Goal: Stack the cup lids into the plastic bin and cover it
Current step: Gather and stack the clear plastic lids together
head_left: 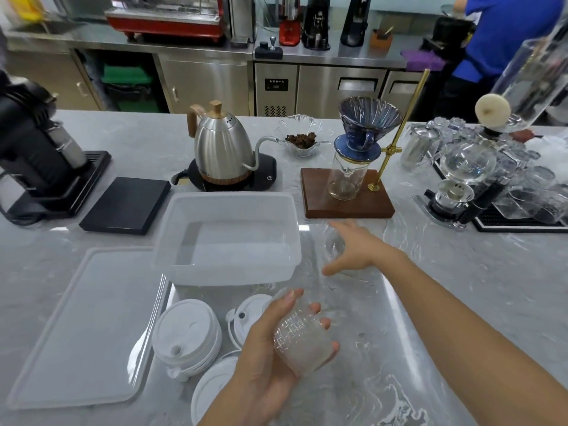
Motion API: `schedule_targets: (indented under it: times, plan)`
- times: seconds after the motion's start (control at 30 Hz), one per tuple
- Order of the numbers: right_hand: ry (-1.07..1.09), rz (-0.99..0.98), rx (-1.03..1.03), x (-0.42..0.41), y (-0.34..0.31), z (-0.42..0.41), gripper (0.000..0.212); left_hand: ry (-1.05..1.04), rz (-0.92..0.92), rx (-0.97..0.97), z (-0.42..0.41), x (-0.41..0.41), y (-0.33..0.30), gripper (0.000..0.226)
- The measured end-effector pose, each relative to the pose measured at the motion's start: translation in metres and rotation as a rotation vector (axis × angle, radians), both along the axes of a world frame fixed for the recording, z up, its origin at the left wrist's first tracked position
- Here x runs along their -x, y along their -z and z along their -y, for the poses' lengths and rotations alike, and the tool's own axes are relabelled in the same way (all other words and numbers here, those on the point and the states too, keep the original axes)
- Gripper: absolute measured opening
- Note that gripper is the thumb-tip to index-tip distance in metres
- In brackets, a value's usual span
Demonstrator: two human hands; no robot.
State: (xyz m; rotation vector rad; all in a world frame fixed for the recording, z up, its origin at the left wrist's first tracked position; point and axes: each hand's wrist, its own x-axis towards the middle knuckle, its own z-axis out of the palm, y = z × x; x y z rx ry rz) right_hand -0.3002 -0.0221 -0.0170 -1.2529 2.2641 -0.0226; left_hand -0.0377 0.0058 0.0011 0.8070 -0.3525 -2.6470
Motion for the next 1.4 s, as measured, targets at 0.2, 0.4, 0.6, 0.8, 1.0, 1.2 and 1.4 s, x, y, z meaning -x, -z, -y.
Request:
schedule_targets:
  times: [0.2, 0.4, 0.6, 0.8, 1.0, 1.2, 1.4]
  plan:
    - [-0.055, -0.117, -0.040, 0.001, 0.010, 0.008, 0.102, -0.036, 0.001, 0.003, 0.004, -0.005, 0.001, 0.078]
    - [-0.037, -0.126, 0.039, 0.003, 0.016, 0.002, 0.089, -0.039, 0.026, 0.012, 0.005, -0.006, 0.001, 0.079]
    - [0.111, 0.103, 0.233, 0.009, 0.015, -0.020, 0.078, -0.029, 0.005, 0.019, 0.009, -0.009, 0.000, 0.077]
    - [0.222, 0.601, 0.534, -0.018, -0.014, -0.060, 0.065, -0.027, -0.011, 0.043, 0.011, -0.008, -0.002, 0.071]
    - [0.067, 0.909, 0.629, -0.061, -0.042, -0.086, 0.070, 0.016, -0.060, 0.117, 0.011, -0.004, -0.005, 0.061]
    - [-0.078, 0.789, 0.536, -0.085, -0.055, -0.092, 0.071, 0.093, -0.027, 0.220, 0.008, -0.002, -0.005, 0.071]
    - [-0.102, 0.714, 0.493, -0.091, -0.057, -0.095, 0.070, 0.106, -0.016, 0.296, 0.007, 0.000, 0.005, 0.065]
